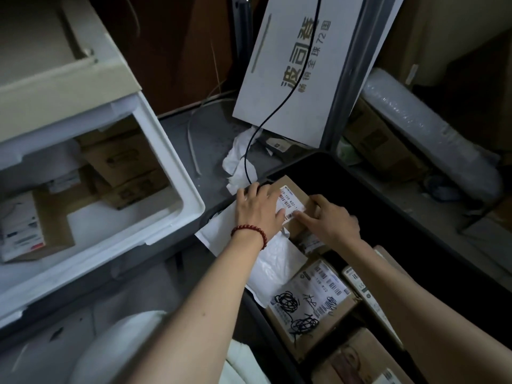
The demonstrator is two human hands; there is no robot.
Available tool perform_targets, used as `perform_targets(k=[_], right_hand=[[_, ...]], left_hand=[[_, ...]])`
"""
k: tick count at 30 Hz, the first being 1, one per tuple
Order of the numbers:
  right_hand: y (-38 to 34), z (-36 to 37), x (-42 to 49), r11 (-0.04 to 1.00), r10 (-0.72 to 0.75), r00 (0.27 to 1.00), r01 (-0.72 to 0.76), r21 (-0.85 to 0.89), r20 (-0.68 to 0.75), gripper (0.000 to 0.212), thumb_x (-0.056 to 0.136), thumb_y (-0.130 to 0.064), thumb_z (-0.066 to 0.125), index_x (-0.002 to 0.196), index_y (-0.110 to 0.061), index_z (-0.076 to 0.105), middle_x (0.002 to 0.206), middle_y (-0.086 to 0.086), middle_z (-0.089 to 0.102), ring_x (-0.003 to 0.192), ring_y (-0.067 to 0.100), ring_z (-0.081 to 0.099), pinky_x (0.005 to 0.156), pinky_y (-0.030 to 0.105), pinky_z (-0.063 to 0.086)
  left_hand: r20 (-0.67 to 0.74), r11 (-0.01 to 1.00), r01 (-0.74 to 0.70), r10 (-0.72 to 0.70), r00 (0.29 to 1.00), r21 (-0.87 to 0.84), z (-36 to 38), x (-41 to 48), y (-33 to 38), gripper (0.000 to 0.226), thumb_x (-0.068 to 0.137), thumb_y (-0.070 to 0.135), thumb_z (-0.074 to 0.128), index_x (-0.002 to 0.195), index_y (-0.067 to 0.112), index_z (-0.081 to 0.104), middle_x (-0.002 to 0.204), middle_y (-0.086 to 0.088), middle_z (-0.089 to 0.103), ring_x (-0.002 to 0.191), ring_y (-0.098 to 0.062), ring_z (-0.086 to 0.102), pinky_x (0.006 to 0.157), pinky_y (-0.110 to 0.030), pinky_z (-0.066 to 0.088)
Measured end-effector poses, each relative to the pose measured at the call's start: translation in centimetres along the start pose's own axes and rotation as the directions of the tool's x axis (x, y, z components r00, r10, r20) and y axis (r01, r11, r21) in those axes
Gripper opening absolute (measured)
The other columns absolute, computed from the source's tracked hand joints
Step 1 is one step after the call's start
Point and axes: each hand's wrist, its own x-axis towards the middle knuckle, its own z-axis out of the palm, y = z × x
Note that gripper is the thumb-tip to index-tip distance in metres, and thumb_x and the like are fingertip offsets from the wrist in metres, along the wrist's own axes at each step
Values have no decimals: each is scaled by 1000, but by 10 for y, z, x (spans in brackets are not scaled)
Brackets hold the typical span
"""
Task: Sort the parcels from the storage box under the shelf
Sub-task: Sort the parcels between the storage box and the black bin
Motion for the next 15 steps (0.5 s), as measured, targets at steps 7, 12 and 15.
perform_targets(k=[7, 12, 15], right_hand=[[-24, -18, -27, 969, -135, 985, 109, -223, -105, 70, 86, -66, 45, 146, -34, 29, 147, 0, 41, 136, 24, 35, 112, 46, 25], [-49, -47, -57, 958, -207, 966, 168, -233, -154, 71, 86, -68, 44, 146, -33, 29, 147, 0, 41, 135, 24, 37, 110, 45, 29], [-65, -63, -77, 949, -250, 951, 204, -240, -180, 69, 85, -68, 45, 144, -33, 33, 147, 0, 41, 134, 24, 39, 108, 43, 32]], left_hand=[[-74, 998, 51, -54, 996, -47, -32, -22, -8, 49, 93, 43, 40, 139, 27, 40, 140, 4, 44, 131, -20, 33, 108, -45, 18], [-62, 991, 78, -85, 994, -111, -67, -52, -6, 54, 93, 47, 41, 143, 27, 36, 142, 4, 44, 133, -19, 33, 107, -44, 24], [-80, 988, 93, -103, 991, -126, -89, -75, -7, 51, 92, 46, 44, 140, 29, 38, 140, 4, 47, 131, -19, 36, 104, -43, 28]])
